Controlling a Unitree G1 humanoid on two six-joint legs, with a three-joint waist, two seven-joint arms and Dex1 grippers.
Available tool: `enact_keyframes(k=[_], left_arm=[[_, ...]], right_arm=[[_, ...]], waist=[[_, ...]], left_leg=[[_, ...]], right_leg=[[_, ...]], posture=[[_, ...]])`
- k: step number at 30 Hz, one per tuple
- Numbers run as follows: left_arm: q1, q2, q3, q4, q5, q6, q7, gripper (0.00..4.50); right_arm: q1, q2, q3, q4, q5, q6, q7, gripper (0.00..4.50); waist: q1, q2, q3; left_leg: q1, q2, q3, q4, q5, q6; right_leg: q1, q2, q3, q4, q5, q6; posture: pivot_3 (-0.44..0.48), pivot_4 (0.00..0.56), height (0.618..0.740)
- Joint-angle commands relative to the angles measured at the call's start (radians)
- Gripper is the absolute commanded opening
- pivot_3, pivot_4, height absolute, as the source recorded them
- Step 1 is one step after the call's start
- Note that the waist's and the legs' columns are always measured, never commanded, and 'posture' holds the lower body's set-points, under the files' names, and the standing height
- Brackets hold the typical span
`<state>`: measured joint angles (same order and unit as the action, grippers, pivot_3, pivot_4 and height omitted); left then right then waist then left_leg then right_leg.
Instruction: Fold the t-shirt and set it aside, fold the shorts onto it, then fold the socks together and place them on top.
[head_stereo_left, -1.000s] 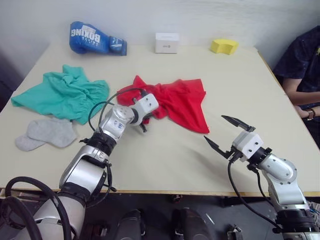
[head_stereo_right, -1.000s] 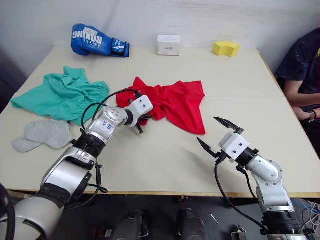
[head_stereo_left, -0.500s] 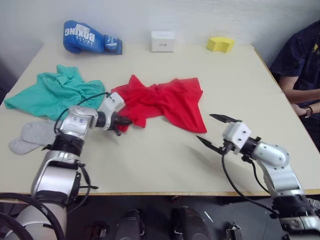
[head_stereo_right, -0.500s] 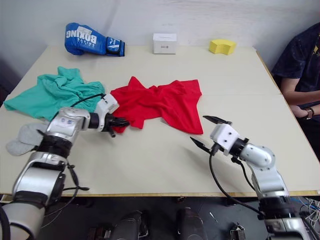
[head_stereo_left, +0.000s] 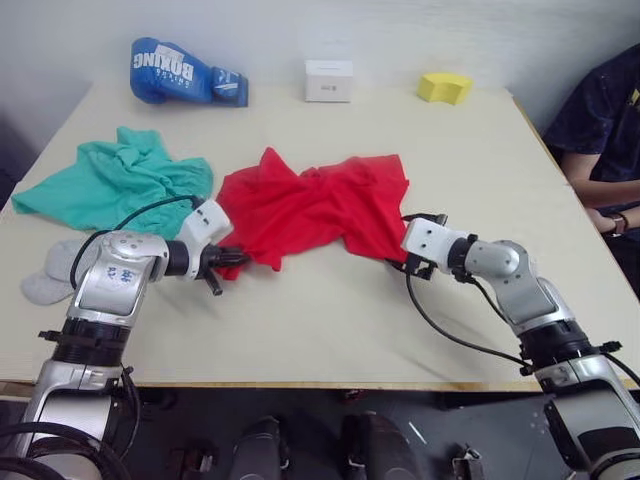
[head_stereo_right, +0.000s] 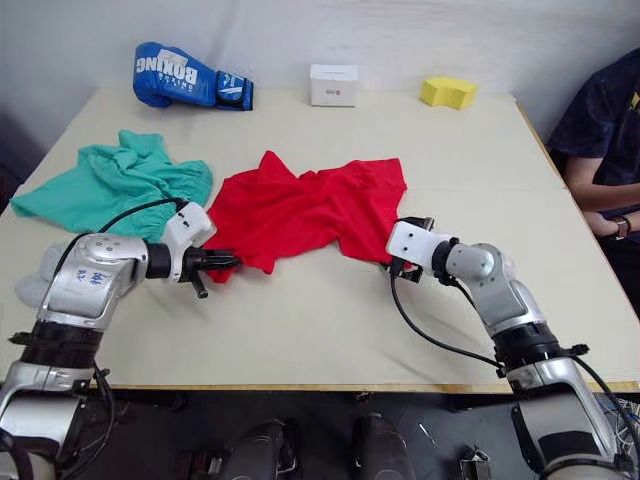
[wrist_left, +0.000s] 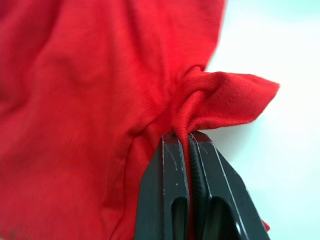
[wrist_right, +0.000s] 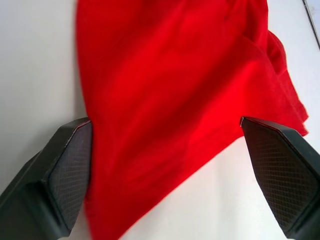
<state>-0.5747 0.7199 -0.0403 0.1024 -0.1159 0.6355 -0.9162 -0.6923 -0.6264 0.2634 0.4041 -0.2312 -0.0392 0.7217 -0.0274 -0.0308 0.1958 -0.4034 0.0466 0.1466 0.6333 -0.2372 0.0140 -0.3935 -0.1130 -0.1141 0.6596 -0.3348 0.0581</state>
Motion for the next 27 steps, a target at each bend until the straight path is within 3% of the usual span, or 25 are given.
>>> enact_keyframes(k=[1,5,13,14,18,22,27], left_arm=[[0.009,0.043,0.003,-0.020,0.036,-0.069,0.023,0.00],[0.010,0.032,0.027,-0.001,0.015,-0.070,0.045,0.00],[0.045,0.072,0.070,0.020,-0.003,-0.124,0.037,0.00],[0.048,0.073,0.080,0.025,-0.008,-0.153,0.032,0.00],[0.052,0.086,0.109,0.079,0.000,-0.288,0.039,0.00],[0.087,0.117,0.126,0.089,-0.030,-0.369,-0.023,0.00],[0.276,0.217,0.218,0.006,-0.130,-0.378,-0.177,0.00]], right_arm=[[-0.010,-0.011,0.037,0.140,-0.083,0.021,-0.028,4.10],[-0.049,0.024,0.049,0.249,-0.065,0.031,-0.008,2.96],[-0.103,0.051,0.021,0.369,0.010,0.037,0.123,0.19],[-0.106,0.050,0.016,0.377,0.019,0.039,0.140,0.02],[-0.104,0.072,-0.078,0.372,0.185,0.200,0.311,0.02],[-0.045,-0.017,-0.059,0.243,0.259,0.263,0.579,0.02],[0.106,-0.201,-0.093,-0.125,0.424,0.398,0.830,0.02]], waist=[[0.001,-0.002,-0.001],[0.001,-0.003,-0.002],[0.000,-0.005,-0.004],[0.000,-0.005,-0.004],[0.003,-0.005,-0.004],[0.001,-0.004,-0.004],[-0.003,-0.001,-0.001]], left_leg=[[0.000,0.000,0.000,0.000,0.000,0.000],[0.000,0.000,0.000,0.000,-0.001,-0.001],[0.001,0.000,0.000,-0.001,0.000,0.000],[0.001,0.000,0.000,-0.001,0.000,0.000],[0.000,0.000,-0.001,-0.001,-0.002,-0.001],[0.000,0.000,-0.001,-0.004,-0.002,0.001],[-0.003,0.000,0.000,-0.004,-0.006,0.003]], right_leg=[[0.000,0.000,0.000,0.000,0.000,0.000],[0.001,-0.001,0.000,-0.001,0.000,0.000],[0.001,-0.001,-0.001,-0.001,0.001,0.000],[0.001,-0.001,-0.001,-0.001,0.001,0.000],[0.001,-0.001,-0.001,-0.002,0.001,0.000],[0.001,-0.001,-0.002,-0.005,0.000,-0.001],[0.000,-0.001,-0.003,-0.007,-0.001,-0.001]], posture=[[0.000,0.150,0.740],[0.000,0.150,0.740],[0.000,0.150,0.740],[0.000,0.150,0.740],[0.000,0.150,0.740],[0.000,0.150,0.740],[0.000,0.150,0.740]])
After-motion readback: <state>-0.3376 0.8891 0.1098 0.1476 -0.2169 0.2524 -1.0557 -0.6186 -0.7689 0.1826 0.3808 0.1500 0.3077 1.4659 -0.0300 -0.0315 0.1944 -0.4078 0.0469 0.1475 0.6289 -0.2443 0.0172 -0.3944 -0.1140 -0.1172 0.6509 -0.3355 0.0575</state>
